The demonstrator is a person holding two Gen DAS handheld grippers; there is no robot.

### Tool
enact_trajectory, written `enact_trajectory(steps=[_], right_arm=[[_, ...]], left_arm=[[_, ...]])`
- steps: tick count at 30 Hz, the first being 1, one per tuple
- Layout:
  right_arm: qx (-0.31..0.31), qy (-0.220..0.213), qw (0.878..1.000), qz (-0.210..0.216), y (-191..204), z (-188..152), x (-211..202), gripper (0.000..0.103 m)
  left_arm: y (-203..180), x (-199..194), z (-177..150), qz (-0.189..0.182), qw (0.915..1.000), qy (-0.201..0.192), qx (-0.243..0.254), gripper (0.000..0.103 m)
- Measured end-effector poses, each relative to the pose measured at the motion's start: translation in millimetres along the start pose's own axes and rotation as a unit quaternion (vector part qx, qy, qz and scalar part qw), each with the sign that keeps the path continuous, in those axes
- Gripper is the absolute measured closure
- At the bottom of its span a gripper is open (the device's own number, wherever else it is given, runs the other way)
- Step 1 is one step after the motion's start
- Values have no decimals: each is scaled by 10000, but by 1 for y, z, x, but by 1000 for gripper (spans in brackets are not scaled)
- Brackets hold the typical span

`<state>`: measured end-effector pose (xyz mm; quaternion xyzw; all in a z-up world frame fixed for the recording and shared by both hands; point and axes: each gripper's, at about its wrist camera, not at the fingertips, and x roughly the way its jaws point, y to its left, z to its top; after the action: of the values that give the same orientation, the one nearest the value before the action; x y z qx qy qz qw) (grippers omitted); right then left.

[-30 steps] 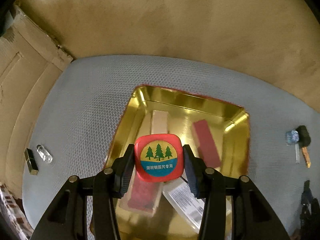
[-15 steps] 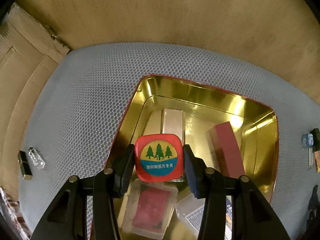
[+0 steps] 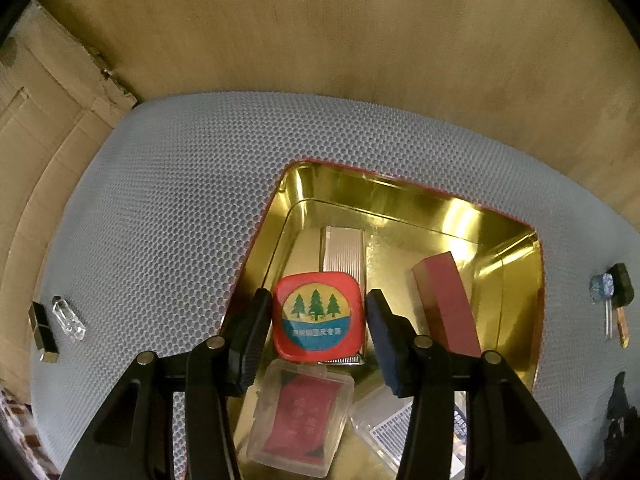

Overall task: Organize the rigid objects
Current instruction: 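Drop the tape measure into the gold tin with the left tool while the right holds the case, then carry the black case into the gold tin and open the right tool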

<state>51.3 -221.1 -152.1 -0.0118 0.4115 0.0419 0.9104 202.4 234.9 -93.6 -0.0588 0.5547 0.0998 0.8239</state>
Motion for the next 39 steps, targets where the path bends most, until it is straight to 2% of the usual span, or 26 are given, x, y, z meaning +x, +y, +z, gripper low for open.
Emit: enact_trajectory(steps=[10,16,20,24,30,35,39], right_arm=[[-21,1,10000,-26,1,1,0,69],[-14,1,10000,-18,1,1,1,69],[-9,2,10000,-14,1,1,1,69],[-8,1,10000,-16,1,1,1,69],[-12,4,10000,-24,1,1,1,69],[52,36,9999,-128,4,2,1,69],[170,41,9993,-331,8,2,1,70]], left_arm=[[-3,-31,-9,0,9991,-411,140,50],[-19,-63,-38,156,9949,-863,495,44],[-27,-75,-61,98,9928,-1033,597,43],[-26,-78,-78,64,9917,-1135,602,42],[-23,-77,-96,235,9901,-1229,642,40],[-19,-68,-110,-34,9915,-1131,650,38],[-24,-68,-119,188,9871,-1292,924,38]])
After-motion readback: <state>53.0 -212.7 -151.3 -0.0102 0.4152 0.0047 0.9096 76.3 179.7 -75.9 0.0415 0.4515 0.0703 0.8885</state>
